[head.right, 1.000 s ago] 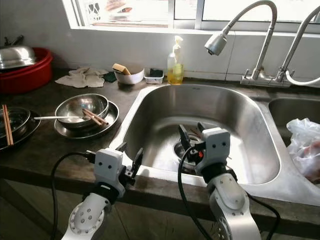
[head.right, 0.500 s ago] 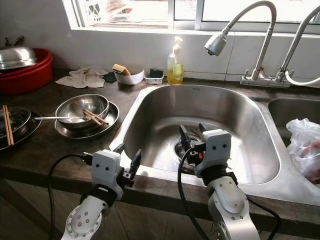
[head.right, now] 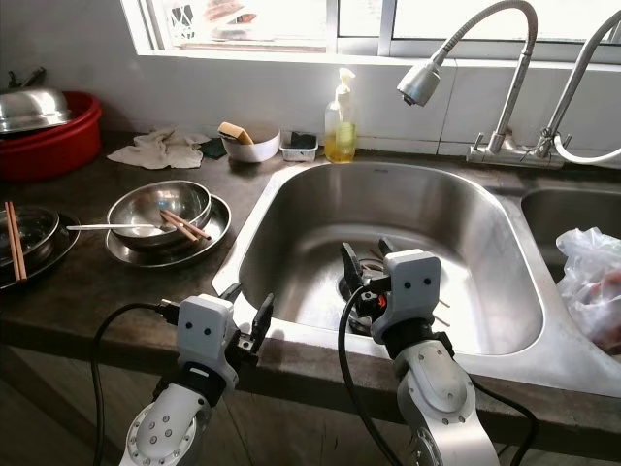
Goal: Kitchen organization
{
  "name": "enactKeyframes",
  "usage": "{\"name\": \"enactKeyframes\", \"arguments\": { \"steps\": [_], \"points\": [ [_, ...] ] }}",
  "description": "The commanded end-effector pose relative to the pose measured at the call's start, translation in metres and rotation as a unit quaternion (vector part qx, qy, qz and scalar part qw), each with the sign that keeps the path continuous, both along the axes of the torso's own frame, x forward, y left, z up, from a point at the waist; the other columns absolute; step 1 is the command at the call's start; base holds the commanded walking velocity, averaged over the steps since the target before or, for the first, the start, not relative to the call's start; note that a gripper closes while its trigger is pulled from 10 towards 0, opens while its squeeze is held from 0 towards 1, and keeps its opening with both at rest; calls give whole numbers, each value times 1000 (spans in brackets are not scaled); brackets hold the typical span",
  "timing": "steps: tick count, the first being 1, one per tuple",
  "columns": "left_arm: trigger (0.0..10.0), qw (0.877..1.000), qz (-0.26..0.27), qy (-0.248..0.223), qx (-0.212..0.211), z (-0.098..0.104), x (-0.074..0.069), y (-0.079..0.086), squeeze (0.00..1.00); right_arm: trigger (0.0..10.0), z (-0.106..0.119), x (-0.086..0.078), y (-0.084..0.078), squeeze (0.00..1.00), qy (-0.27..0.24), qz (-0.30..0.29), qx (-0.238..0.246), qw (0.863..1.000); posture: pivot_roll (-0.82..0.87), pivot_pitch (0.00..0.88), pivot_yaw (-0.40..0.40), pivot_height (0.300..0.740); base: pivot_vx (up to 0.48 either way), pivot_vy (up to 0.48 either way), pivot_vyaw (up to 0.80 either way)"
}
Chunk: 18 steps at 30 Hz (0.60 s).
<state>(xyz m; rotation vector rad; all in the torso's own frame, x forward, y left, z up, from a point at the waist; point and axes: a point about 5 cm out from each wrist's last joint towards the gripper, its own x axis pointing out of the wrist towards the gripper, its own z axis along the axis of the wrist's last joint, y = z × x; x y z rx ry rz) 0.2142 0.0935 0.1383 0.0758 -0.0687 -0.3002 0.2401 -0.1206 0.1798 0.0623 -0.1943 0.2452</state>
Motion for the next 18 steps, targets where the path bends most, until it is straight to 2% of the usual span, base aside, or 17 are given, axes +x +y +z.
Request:
{"name": "enactKeyframes", "arguments": {
  "steps": [1, 18],
  "points": [
    [10000, 1000, -3, -2, -1, 2, -2, -1, 0, 10000, 3, 0, 1, 0, -1, 0, -1, 1000, 61, 0, -18, 740, -262, 0, 0],
    [10000, 1000, -7, -10, -4, 6, 1, -6, 0, 10000, 1, 2, 4, 0, 3, 1, -1, 1000, 62, 0, -17, 740, -275, 0, 0]
  ]
}}
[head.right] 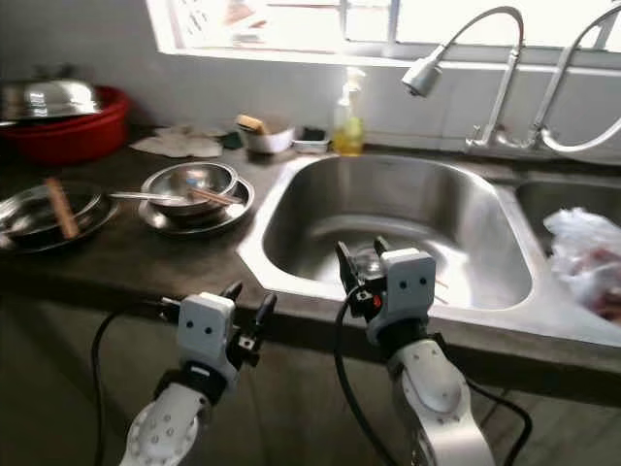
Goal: Kitchen organization
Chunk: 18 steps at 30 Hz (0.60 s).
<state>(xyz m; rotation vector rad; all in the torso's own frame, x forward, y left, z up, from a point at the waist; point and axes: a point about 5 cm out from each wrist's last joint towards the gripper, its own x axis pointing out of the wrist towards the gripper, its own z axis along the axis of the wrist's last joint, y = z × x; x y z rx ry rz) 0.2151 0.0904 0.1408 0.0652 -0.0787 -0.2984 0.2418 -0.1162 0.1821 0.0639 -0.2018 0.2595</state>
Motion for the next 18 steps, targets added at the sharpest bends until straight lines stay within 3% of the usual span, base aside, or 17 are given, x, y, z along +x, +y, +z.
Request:
{"name": "enactKeyframes", "arguments": {
  "steps": [1, 18],
  "points": [
    [10000, 1000, -9, -7, 2, 4, 1, -4, 0, 10000, -2, 1, 0, 0, 6, -6, -2, 1000, 61, 0, -15, 740, -281, 0, 0],
    [10000, 1000, -3, 1, 6, -1, 0, -2, 0, 10000, -3, 1, 4, 0, 12, -3, 2, 1000, 66, 0, -19, 740, -286, 0, 0]
  ]
}}
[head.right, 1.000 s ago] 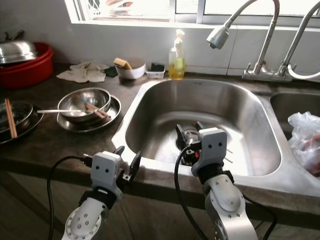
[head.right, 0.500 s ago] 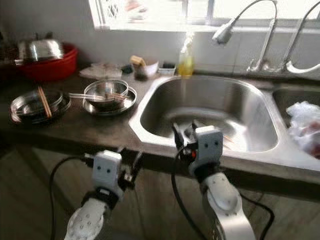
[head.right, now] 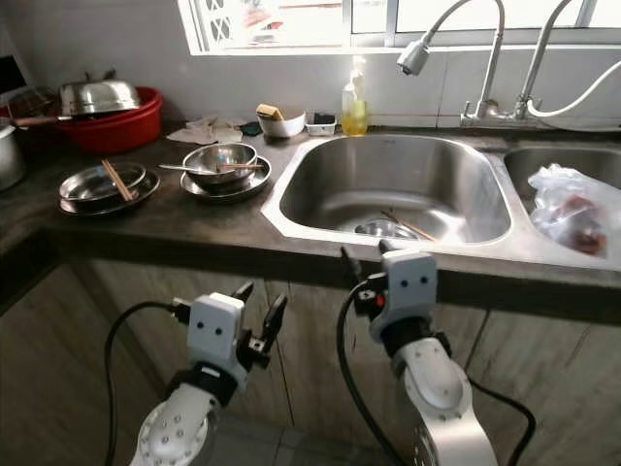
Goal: Kitchen organization
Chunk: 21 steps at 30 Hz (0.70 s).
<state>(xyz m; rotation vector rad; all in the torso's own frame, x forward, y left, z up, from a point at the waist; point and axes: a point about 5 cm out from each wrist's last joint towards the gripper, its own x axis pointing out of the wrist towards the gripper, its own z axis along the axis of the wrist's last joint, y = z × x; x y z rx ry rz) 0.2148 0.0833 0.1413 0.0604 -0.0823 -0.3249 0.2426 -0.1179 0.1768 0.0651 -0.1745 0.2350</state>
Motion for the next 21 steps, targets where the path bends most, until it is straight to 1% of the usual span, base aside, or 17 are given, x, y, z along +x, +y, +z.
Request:
{"name": "enactKeyframes", "arguments": {
  "steps": [1, 13, 20, 21],
  "points": [
    [10000, 1000, 11, 2, 8, -1, 0, 5, 0, 10000, 2, 0, 6, 0, -2, 9, 3, 1000, 66, 0, -19, 740, -289, 0, 0],
    [10000, 1000, 12, 0, 9, 0, 1, 6, 0, 10000, 1, 1, 7, 0, 2, 9, 3, 1000, 71, 0, -16, 740, -296, 0, 0],
    [10000, 1000, 14, -2, 8, 1, 0, 6, 0, 10000, -3, -1, 11, 0, 10, 23, -8, 1000, 82, 0, -18, 740, -296, 0, 0],
    [10000, 1000, 14, -2, 8, 1, 0, 6, 0, 10000, -3, -1, 11, 0, 10, 23, -8, 1000, 82, 0, -19, 740, 0, 0, 0]
  ]
}}
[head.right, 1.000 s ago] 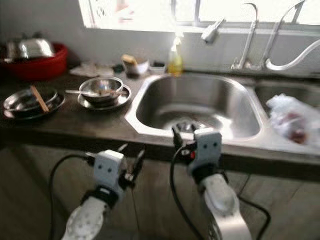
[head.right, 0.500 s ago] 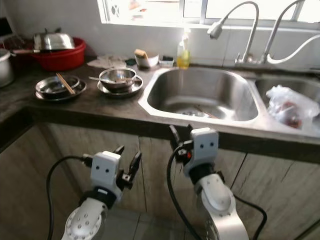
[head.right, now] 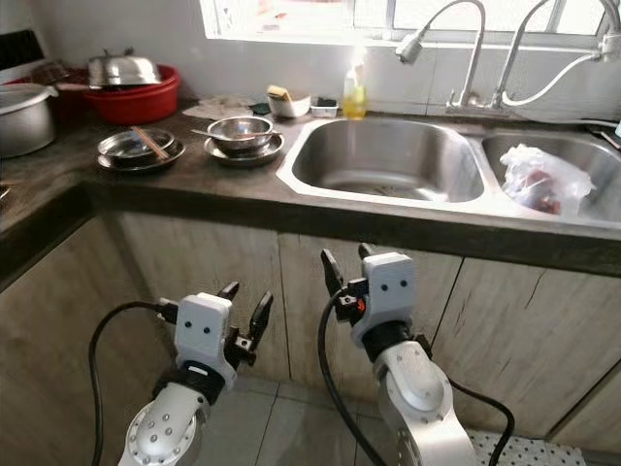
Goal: Kitchen organization
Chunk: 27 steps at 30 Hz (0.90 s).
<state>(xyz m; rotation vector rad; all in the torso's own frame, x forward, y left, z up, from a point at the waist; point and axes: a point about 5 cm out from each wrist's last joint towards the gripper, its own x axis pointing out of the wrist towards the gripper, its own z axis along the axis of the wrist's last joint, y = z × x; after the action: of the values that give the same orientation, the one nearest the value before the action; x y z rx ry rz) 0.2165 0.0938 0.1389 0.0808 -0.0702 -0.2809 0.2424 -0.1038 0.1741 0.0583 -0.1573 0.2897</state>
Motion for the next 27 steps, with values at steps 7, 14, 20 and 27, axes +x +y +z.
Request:
{"name": "enactKeyframes", "arguments": {
  "steps": [7, 14, 20, 27],
  "points": [
    [10000, 1000, -1, -2, -5, 3, 0, -3, 0, 10000, -2, 0, -5, 0, 9, -12, 3, 1000, 81, 0, -18, 740, 0, 0, 0],
    [10000, 1000, 6, 4, -11, 2, 1, -3, 0, 10000, -5, 1, -6, 0, 17, -9, 1, 1000, 79, 0, -19, 740, 0, 0, 0],
    [10000, 1000, 4, 0, -3, 2, 1, -3, 0, 10000, -5, 1, -5, 0, 14, -3, -4, 1000, 79, 0, -21, 740, 0, 0, 0],
    [10000, 1000, -4, -12, -4, 1, 1, -5, 0, 10000, -4, 1, -4, 0, -12, 7, -29, 999, 74, 0, -19, 740, 162, 0, 571]
  ]
}}
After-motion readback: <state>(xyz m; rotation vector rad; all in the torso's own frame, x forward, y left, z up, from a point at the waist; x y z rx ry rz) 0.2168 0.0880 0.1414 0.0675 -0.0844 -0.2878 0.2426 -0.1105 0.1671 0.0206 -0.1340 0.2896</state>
